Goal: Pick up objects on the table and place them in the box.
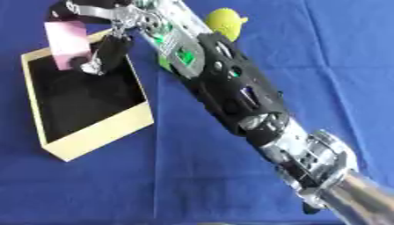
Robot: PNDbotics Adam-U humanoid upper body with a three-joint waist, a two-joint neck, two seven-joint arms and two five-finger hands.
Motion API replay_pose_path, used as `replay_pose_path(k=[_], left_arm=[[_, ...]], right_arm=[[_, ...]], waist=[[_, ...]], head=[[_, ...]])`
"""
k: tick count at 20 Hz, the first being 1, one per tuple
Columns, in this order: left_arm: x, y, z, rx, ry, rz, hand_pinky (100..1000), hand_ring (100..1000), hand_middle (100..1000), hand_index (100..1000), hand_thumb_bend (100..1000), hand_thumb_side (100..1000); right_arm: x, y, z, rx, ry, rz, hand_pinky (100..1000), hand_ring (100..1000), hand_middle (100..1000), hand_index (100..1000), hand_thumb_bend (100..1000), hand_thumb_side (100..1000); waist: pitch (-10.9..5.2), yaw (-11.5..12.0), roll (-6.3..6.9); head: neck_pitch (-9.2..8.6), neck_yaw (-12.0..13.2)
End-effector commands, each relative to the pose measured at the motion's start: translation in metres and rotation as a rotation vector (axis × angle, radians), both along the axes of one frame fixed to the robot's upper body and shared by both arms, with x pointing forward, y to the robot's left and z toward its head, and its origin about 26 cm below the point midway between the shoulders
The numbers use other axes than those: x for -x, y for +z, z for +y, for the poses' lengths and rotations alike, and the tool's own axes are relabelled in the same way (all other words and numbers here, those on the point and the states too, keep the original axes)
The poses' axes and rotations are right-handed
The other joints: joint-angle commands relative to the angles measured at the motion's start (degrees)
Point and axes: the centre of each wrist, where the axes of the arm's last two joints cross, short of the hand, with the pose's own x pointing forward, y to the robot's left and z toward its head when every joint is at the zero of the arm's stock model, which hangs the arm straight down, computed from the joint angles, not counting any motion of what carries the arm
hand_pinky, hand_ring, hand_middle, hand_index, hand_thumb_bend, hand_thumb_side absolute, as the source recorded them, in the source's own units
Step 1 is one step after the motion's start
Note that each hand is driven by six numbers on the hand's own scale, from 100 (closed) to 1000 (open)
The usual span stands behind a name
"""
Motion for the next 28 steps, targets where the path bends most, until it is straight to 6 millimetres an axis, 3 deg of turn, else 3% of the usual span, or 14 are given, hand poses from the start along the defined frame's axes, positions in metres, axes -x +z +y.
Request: replay_pose_path(k=[1,4,7,11,19,22,24,25,26,27,28], left_arm=[[0.0034,0.0078,-0.0004,-0.012,-0.005,-0.027,719,829,765,809,230,611],[0.0035,0.0076,-0.0003,-0.012,-0.004,-0.023,718,830,766,809,226,614],[0.0035,0.0075,-0.0001,-0.011,-0.002,-0.018,718,831,766,810,224,615],[0.0035,0.0072,0.0000,-0.012,-0.001,-0.014,718,831,767,810,223,617],[0.0036,0.0066,0.0006,-0.015,0.001,-0.009,717,832,767,810,224,616],[0.0036,0.0063,0.0009,-0.015,0.003,-0.009,717,832,767,810,225,616],[0.0036,0.0061,0.0010,-0.016,0.003,-0.007,717,832,767,810,224,616],[0.0036,0.0060,0.0011,-0.017,0.003,-0.006,717,832,768,810,222,614],[0.0036,0.0059,0.0011,-0.017,0.004,-0.005,717,832,768,810,222,612],[0.0036,0.0059,0.0012,-0.017,0.004,-0.005,717,832,768,811,223,612],[0.0037,0.0058,0.0012,-0.018,0.004,-0.004,717,833,768,811,222,612]], right_arm=[[-0.0022,-0.0011,0.0053,0.031,0.018,-0.025,868,794,385,677,100,100],[-0.0033,-0.0057,0.0069,0.050,0.035,-0.030,869,835,465,743,100,128],[-0.0026,-0.0049,0.0071,0.053,0.052,-0.042,884,878,552,825,100,279],[-0.0005,-0.0018,0.0079,0.061,0.073,-0.058,903,910,608,880,100,435],[0.0008,0.0000,0.0060,0.056,0.062,-0.125,922,940,681,930,100,603],[0.0026,0.0018,0.0065,0.056,0.086,-0.126,922,939,678,931,100,552],[0.0037,0.0026,0.0067,0.062,0.100,-0.116,923,939,677,932,100,432],[0.0038,0.0023,0.0067,0.065,0.106,-0.104,926,939,674,929,210,233],[0.0033,0.0010,0.0067,0.070,0.111,-0.079,927,939,672,927,258,142],[0.0031,0.0010,0.0064,0.073,0.114,-0.053,927,935,665,919,356,100],[0.0031,0.0018,0.0059,0.073,0.114,-0.029,926,932,660,913,322,100]], waist=[[-1.05,0.2,0.34],[-1.10,0.2,0.27],[-1.13,0.2,0.20],[-1.13,0.3,0.19],[-1.27,0.1,0.08],[-1.30,0.0,0.12],[-1.32,0.0,0.15],[-1.32,-0.1,0.15],[-1.32,-0.1,0.15],[-1.32,-0.1,0.16],[-1.33,-0.1,0.15]], head=[[-0.52,-0.1],[-0.56,-0.1],[-0.54,0.0],[-0.51,0.1],[-0.35,0.1],[-0.29,0.1],[-0.28,0.0],[-0.28,0.0],[-0.30,0.0],[-0.30,0.0],[-0.29,0.0]])
